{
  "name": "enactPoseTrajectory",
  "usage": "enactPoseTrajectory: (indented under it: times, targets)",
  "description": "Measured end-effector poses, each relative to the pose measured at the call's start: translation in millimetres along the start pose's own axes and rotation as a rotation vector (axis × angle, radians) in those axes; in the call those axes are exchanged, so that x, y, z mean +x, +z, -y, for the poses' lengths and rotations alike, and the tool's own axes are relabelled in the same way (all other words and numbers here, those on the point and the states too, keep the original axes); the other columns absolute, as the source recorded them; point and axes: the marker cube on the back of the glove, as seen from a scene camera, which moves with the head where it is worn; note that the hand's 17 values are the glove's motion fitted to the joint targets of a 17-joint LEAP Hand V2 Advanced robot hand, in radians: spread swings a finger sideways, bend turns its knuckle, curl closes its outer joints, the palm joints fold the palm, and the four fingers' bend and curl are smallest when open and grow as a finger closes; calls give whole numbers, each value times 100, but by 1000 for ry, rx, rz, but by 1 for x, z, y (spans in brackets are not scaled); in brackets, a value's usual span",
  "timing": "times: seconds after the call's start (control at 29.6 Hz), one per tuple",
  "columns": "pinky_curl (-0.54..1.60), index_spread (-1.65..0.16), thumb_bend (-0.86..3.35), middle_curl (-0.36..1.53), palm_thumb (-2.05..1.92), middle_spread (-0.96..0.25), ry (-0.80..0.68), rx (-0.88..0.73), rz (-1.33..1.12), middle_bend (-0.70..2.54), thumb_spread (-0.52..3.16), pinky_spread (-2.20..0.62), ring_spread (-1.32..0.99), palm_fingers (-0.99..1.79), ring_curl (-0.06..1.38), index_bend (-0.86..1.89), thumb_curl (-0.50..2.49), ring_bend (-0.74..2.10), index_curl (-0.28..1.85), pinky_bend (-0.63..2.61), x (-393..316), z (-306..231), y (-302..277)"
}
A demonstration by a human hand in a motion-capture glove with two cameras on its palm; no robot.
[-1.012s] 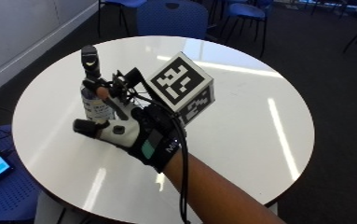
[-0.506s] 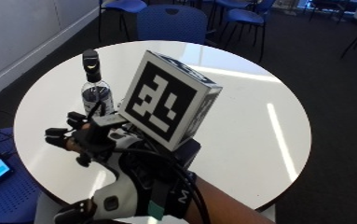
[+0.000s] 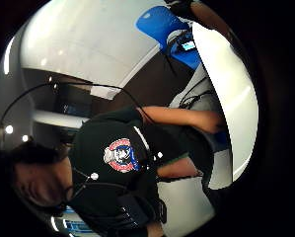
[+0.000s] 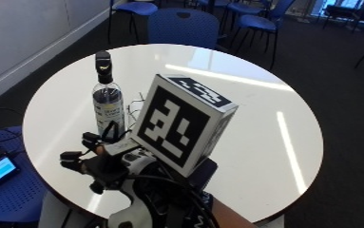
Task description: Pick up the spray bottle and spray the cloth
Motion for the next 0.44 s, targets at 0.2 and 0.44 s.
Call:
enactPoseTrajectory:
  times: [0.2, 0.44]
  targets:
    - [33, -47, -2, 24, 49, -5, 50, -6, 11, 16, 103, 23, 0, 35, 30, 19, 33, 22, 37, 28, 11, -20, -2]
    - [34, -47, -2, 25, 50, -5, 49, -64, -32, 16, 104, 24, 0, 35, 30, 18, 32, 22, 36, 27, 10, -25, 0]
